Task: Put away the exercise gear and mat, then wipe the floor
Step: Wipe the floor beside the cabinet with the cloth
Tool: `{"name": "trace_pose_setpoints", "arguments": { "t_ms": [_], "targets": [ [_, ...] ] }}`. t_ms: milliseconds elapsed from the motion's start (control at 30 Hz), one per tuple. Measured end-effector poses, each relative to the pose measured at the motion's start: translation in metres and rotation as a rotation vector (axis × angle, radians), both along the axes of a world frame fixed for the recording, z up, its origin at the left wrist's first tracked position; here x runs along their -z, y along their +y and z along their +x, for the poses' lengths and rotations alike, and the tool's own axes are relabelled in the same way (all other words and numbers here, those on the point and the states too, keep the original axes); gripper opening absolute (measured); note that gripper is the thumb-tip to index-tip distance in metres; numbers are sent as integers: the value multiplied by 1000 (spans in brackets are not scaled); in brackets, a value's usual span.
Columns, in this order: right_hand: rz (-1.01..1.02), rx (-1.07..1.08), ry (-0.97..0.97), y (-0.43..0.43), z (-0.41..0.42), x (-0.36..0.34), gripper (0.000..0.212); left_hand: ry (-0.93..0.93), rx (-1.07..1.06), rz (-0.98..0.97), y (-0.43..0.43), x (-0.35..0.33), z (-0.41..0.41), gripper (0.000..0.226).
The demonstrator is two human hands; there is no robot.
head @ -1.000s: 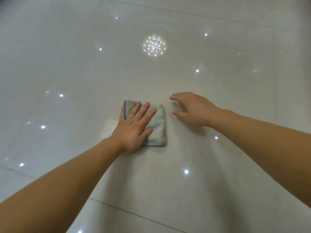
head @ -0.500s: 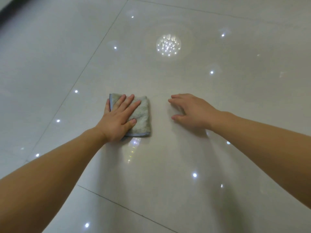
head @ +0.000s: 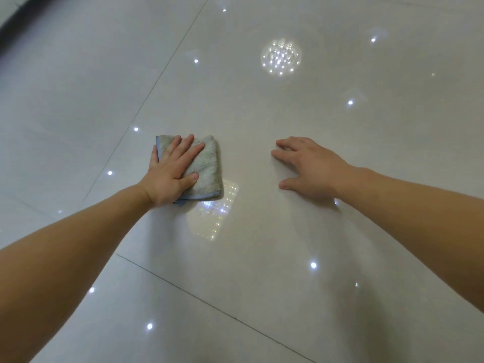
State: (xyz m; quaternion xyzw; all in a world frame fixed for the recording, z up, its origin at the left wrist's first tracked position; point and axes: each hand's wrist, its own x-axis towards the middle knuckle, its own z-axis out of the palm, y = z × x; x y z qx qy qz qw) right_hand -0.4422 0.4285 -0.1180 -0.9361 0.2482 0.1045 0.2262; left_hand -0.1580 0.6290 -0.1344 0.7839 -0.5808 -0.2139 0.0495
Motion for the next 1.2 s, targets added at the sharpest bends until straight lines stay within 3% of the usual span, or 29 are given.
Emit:
{"name": "trace_pose_setpoints", "arguments": {
  "t_ms": [433,700,1200],
  "targets": [
    [-46,-37,36,0,4,-3,83,-79,88,149,102,1,-14,79],
    [6,-57,-5,4,-8,-14,82,-102,152,103,116,4,-69,77],
    [18,-19,56,8,-148,-24,82,-112,289,55,75,3,-236,79]
  ]
}}
